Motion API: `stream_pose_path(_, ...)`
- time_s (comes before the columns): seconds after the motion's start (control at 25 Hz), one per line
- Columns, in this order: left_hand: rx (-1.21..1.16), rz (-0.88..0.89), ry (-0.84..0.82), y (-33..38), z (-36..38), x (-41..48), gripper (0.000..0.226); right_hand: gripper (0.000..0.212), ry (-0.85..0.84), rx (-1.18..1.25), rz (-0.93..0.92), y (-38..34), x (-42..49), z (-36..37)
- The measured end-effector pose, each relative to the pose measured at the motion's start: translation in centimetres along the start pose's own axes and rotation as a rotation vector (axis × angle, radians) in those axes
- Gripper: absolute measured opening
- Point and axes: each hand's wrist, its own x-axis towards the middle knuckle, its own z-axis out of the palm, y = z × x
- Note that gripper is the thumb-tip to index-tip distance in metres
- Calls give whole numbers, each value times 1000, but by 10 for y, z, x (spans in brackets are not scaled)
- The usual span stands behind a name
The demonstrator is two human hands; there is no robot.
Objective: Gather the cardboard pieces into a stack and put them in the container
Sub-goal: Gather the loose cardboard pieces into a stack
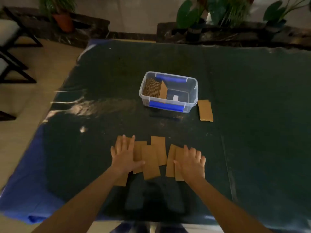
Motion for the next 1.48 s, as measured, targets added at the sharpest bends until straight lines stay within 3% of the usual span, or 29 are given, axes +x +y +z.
stream_pose_path(0.16, -106, -252, 53, -25, 12, -14, 117, 90, -136, 154, 297, 4, 4, 1)
stream_pose_path(0.36, -254, -349, 168, -23, 6, -7, 111, 84, -243, 401, 477, -5, 19, -9)
stream_pose_path(0.6, -429, -448, 190, -28, 1, 5, 91, 64, -276, 473, 473, -12, 22, -11)
stream_pose_path(0.76, -678, -447, 248, -27, -6, 4, 70, 43, -232, 633, 448, -13, 20, -14)
stream_pose_path(0.88, -914, -525, 187, -26, -10, 4, 65, 43, -223, 646, 463, -11, 22, -17)
stream_pose_path(1.0, -1059, -483, 118, -4, -14, 3, 66, 45, -245, 642, 488, -13, 24, -16)
stream_pose_path(1.28, -940, -409, 50, 47, -2, 8, 67, 50, -277, 714, 551, -13, 27, -22)
stream_pose_path(1.48, -579, -385, 141, 66, 12, 1, 70, 44, -298, 750, 491, -14, 29, -23)
